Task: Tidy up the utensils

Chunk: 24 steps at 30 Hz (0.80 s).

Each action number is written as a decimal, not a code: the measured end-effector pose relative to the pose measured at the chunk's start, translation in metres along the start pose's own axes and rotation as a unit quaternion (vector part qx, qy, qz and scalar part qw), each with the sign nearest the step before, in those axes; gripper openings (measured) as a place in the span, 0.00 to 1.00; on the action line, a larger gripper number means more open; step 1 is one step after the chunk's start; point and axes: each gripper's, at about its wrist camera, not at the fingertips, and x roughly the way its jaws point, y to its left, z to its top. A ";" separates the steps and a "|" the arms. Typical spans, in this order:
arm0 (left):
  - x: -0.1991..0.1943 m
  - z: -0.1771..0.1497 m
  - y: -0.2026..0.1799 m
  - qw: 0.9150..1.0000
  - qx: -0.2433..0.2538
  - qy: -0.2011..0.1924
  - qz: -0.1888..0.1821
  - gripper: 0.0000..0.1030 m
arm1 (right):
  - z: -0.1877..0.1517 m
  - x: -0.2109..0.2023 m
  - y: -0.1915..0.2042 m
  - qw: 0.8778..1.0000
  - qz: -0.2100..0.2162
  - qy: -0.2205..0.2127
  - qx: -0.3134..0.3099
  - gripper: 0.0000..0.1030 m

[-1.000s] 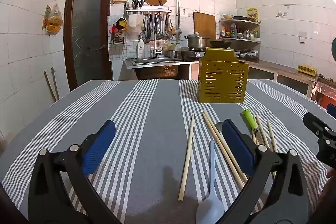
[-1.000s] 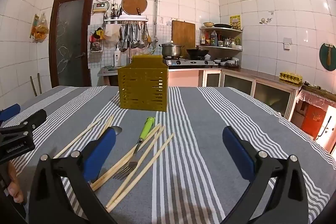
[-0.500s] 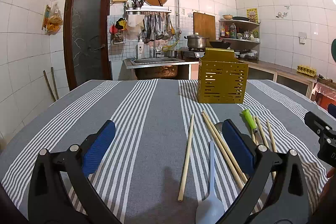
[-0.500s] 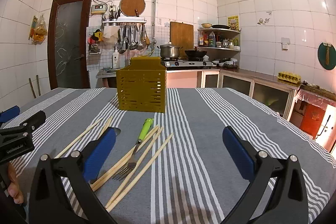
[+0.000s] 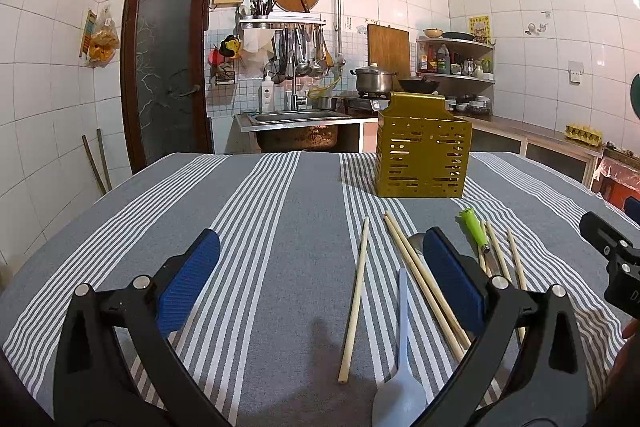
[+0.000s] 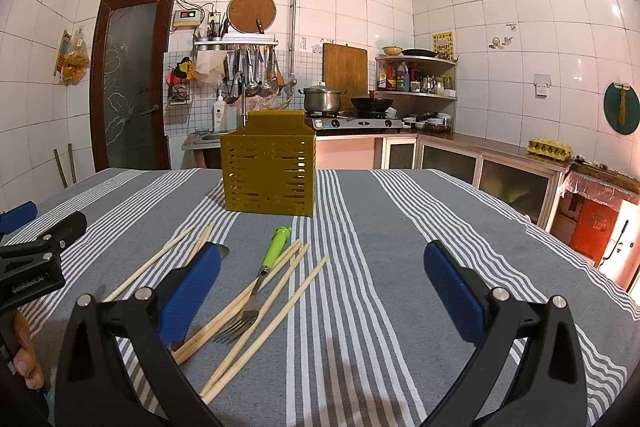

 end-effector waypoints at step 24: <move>-0.001 0.001 0.003 1.000 -0.002 0.003 0.000 0.95 | 0.000 0.000 -0.001 1.000 -0.002 -0.002 -0.003 0.96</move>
